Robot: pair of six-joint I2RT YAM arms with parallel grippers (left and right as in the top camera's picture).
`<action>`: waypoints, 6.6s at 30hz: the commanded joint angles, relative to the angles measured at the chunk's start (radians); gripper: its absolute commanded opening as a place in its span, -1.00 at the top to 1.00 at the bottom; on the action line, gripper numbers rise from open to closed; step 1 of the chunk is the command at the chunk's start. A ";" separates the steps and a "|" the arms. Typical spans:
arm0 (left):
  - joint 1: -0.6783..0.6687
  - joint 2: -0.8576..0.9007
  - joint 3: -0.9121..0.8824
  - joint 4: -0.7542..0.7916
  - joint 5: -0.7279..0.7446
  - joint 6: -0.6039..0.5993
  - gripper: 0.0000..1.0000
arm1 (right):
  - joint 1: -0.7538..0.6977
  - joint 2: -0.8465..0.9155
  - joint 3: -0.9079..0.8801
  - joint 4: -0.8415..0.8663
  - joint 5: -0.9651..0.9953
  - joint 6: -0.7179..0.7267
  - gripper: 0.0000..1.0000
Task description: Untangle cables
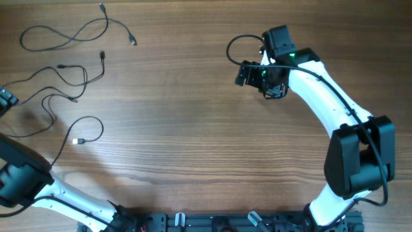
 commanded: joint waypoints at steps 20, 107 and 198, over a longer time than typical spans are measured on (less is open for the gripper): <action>-0.114 -0.027 -0.129 -0.026 0.154 0.137 -0.38 | 0.043 -0.001 -0.001 0.032 -0.005 -0.014 -0.93; -0.002 -0.231 -0.393 -0.080 -0.002 -0.063 0.92 | 0.043 -0.001 -0.001 0.041 -0.017 -0.011 -0.93; 0.107 -0.052 -0.396 0.362 -0.154 -0.051 0.92 | 0.044 0.000 -0.001 0.040 -0.001 0.039 -0.94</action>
